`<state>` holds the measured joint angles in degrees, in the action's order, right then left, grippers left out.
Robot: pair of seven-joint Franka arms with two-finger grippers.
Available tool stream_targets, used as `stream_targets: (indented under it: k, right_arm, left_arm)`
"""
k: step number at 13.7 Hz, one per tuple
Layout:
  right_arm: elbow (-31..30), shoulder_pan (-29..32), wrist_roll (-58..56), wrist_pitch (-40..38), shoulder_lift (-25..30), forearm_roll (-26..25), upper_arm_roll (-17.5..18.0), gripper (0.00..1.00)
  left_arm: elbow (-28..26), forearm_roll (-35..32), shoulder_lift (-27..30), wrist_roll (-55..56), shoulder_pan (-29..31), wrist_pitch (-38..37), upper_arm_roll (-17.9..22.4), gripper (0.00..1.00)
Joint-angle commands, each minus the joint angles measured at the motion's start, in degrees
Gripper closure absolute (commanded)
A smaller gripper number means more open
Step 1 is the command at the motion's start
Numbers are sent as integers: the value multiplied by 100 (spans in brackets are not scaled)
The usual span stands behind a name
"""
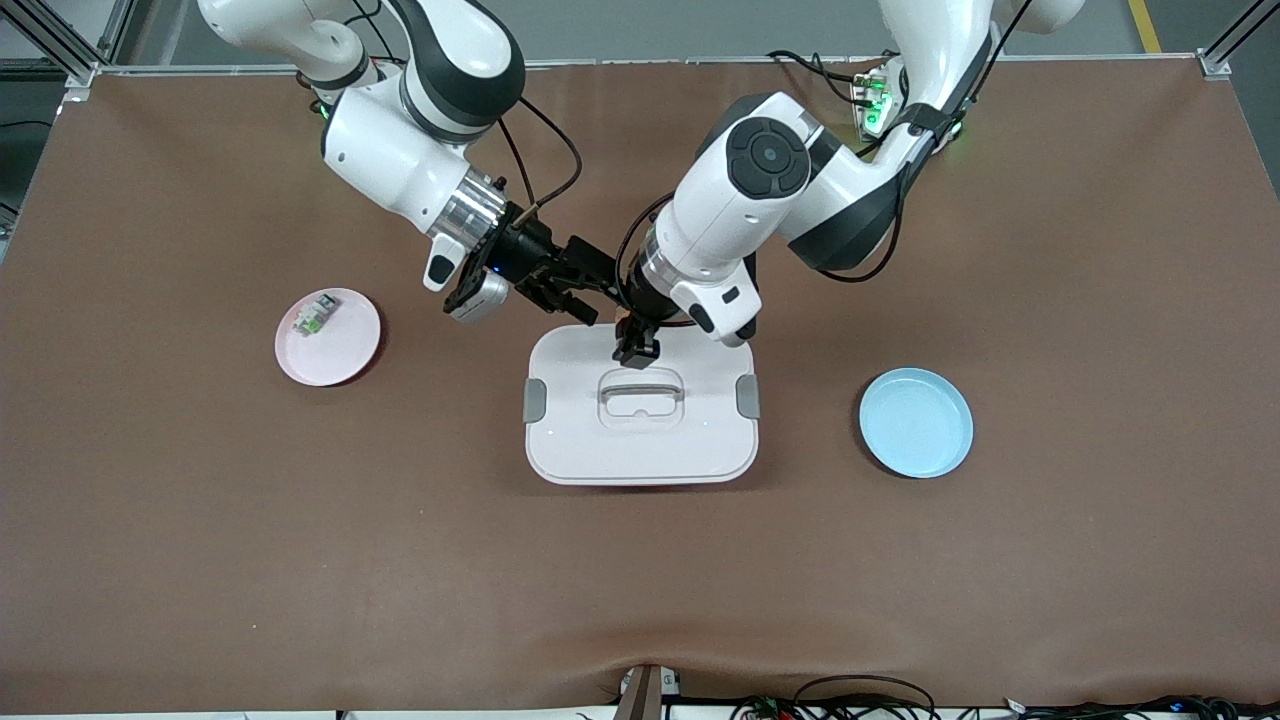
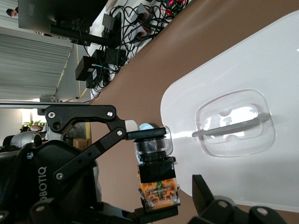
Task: Transfer orange switch to right arm and place
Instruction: 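Grasp the switch with the right gripper beside the left gripper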
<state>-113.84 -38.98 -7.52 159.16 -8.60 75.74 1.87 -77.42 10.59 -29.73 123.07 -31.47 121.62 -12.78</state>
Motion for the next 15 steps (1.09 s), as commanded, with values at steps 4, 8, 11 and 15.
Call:
stream_targets:
  k: [4, 8, 11, 15]
  right_arm:
    - [230, -75, -637, -43, -537, 169, -55, 0]
    - [275, -49, -619, -61, -572, 187, -46, 0]
    - [292, -119, -602, -43, -564, 213, -55, 0]
    - [292, -136, -558, -43, -564, 205, -46, 100]
  left_arm:
    - [183, 83, -68, 41, -87, 90, 21, 100]
    - [183, 48, -121, 15, -131, 116, 30, 100]
    - [183, 48, -121, 15, -131, 125, 39, 100]
    - [183, 48, -94, 15, -131, 125, 30, 100]
